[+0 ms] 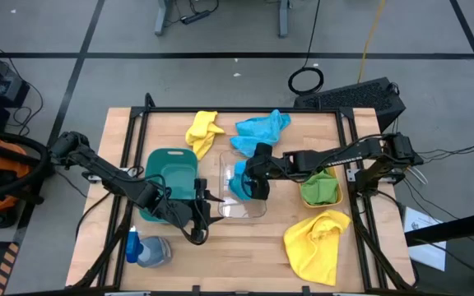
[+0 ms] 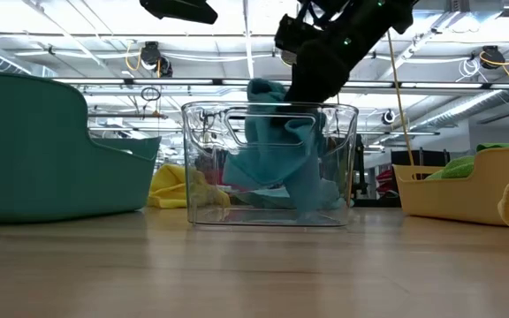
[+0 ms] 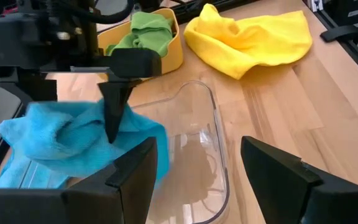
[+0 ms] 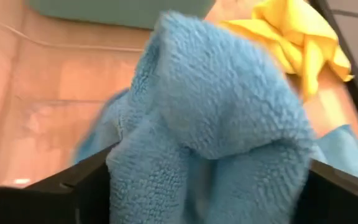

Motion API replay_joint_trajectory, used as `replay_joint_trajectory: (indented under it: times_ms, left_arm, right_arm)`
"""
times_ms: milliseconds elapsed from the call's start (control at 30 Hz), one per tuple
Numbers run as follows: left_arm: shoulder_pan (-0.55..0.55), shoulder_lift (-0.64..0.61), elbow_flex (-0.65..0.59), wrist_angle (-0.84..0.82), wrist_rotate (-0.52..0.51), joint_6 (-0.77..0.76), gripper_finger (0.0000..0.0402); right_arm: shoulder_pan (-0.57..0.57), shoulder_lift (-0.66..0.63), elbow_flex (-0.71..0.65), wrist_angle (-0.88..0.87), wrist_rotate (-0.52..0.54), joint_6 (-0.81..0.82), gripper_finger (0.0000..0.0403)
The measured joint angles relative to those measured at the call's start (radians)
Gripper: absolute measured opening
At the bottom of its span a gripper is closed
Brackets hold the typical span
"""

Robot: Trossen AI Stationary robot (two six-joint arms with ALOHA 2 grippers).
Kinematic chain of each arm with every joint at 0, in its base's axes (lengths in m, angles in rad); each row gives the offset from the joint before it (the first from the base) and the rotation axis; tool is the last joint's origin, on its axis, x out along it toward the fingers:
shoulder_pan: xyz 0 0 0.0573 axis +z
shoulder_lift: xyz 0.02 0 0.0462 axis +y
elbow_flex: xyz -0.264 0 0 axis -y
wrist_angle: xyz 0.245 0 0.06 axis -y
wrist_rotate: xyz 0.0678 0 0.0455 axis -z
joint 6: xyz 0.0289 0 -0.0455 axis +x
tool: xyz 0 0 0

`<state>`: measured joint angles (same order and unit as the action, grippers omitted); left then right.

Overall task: Sort microfiber towel by color & place in baskets
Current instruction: Put the bottom blue microfiber towel into the transparent bin

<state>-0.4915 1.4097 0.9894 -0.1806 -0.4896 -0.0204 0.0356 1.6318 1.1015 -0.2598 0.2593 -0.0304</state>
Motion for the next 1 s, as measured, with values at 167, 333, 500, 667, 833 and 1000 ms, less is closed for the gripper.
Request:
replay_joint_trajectory:
  times_ms: [167, 333, 500, 667, 833, 1000]
  left_arm:
    - [0.0, 0.005, 0.0, 0.0, 0.0, 0.0, 0.0238]
    - [0.0, 0.008, 0.0, 0.0, 0.0, 0.0, 0.0238]
    - [0.0, 0.008, 0.0, 0.0, 0.0, 0.0, 0.0238]
    - [0.0, 0.008, 0.0, 0.0, 0.0, 0.005, 0.0238]
    - [0.001, 0.008, 0.0, 0.001, -0.005, 0.01, 0.0238]
    - [0.005, 0.008, 0.0, 0.001, -0.009, 0.027, 0.0238]
  right_arm:
    - [0.029, -0.003, 0.0, -0.011, 0.09, -0.034, 0.0386]
    - [0.043, -0.03, 0.022, -0.021, 0.102, -0.058, 0.0394]
    - [0.058, -0.038, 0.051, -0.035, 0.083, -0.068, 0.0375]
    - [0.051, 0.015, 0.051, -0.038, 0.047, -0.017, 0.027]
    - [0.029, 0.096, 0.051, -0.005, 0.01, 0.002, 0.0106]
    - [0.004, 0.169, 0.05, 0.004, -0.003, 0.042, 0.0016]
